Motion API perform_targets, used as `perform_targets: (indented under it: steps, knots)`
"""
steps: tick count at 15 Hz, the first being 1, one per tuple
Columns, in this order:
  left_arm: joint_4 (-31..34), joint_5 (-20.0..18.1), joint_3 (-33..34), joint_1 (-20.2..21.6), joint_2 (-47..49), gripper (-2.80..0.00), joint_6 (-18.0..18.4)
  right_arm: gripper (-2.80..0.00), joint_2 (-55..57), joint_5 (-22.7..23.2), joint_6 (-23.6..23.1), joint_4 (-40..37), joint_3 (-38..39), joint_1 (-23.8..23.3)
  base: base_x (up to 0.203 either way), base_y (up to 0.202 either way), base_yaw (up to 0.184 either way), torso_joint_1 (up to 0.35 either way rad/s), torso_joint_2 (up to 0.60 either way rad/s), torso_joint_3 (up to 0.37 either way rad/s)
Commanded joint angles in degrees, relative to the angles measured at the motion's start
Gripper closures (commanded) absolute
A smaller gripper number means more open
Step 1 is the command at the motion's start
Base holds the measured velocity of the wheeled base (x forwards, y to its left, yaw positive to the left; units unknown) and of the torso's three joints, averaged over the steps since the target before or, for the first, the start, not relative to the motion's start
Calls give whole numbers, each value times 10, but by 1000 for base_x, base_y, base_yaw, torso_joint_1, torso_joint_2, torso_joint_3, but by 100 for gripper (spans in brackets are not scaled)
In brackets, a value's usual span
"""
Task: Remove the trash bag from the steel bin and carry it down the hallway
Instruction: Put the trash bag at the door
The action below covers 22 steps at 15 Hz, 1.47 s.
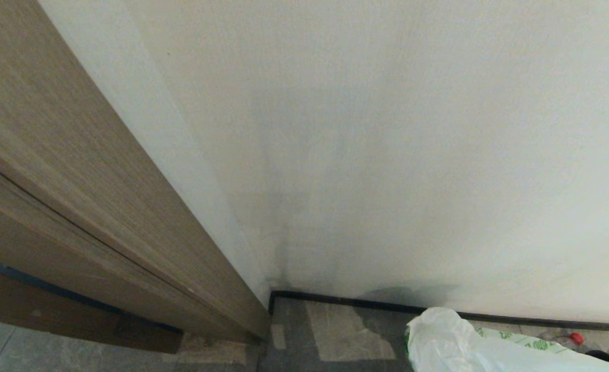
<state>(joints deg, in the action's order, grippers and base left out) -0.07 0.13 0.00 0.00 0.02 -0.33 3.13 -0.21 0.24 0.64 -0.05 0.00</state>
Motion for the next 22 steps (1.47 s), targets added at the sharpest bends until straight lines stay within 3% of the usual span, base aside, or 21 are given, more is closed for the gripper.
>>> perform_targets:
  steps: [1, 12, 22]
  knots:
    - [0, 0, 0, 0, -1, 0, 0, 0, 2, 0, 0, -1, 0, 0, 0, 0, 0, 0, 0, 0]
    - [1, 0, 0, 0, -1, 0, 5, 0, 2, 0, 0, -1, 0, 0, 0, 0, 0, 0, 0, 4]
    - [1, 0, 0, 0, -1, 0, -1, 0, 2, 0, 0, -1, 0, 0, 0, 0, 0, 2, 1, 144]
